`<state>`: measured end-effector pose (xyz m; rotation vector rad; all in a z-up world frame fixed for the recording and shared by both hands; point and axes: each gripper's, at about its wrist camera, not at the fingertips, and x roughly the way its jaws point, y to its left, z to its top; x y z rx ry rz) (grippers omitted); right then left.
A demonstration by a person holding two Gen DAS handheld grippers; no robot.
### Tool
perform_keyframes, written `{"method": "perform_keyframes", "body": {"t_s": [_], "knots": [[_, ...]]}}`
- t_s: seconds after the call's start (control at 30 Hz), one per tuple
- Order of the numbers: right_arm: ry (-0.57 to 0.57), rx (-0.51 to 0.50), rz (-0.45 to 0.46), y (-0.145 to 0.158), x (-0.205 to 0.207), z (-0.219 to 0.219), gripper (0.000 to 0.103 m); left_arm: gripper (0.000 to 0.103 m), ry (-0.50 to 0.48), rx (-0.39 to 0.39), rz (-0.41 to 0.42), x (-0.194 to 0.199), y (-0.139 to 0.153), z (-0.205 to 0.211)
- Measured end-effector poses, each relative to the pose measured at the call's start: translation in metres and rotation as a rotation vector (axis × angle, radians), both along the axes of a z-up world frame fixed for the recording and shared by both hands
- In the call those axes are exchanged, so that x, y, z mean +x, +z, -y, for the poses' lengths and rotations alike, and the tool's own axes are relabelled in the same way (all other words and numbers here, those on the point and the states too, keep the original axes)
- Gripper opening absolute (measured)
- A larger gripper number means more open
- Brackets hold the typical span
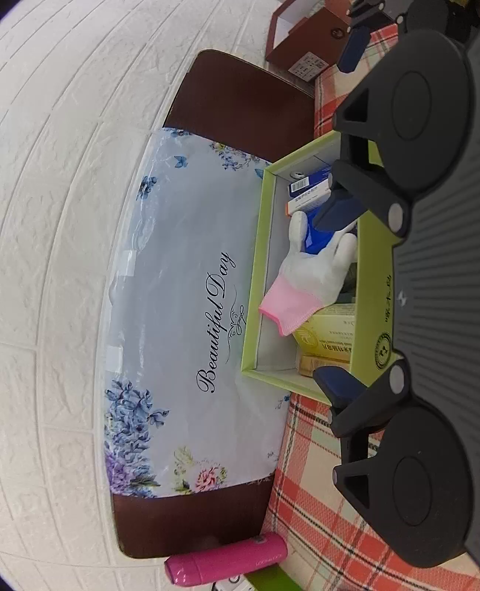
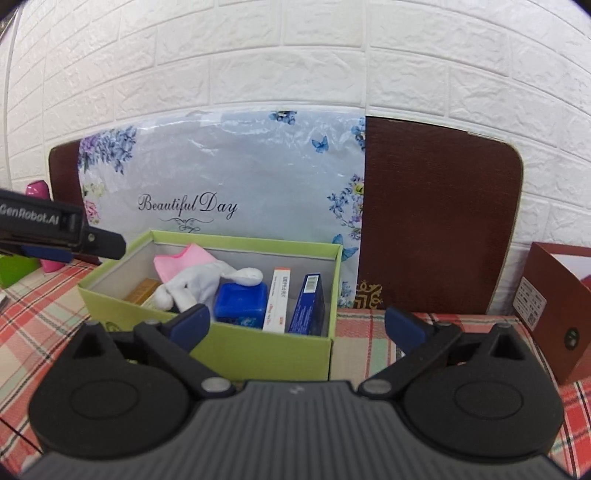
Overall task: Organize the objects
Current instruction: 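Withdraw both tools from the lime-green box toward the second glove and plastic tube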
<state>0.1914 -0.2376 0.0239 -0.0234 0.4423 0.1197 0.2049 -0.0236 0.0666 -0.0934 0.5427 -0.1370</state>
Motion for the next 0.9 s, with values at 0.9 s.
{"method": "perform_keyframes", "body": {"t_s": [0.9], "knots": [[0.058,0.104,-0.171,-0.056,-0.115,0.000,0.103,0.084,-0.050,-0.093,-0.131,-0.108,-0.055,-0.035]]}}
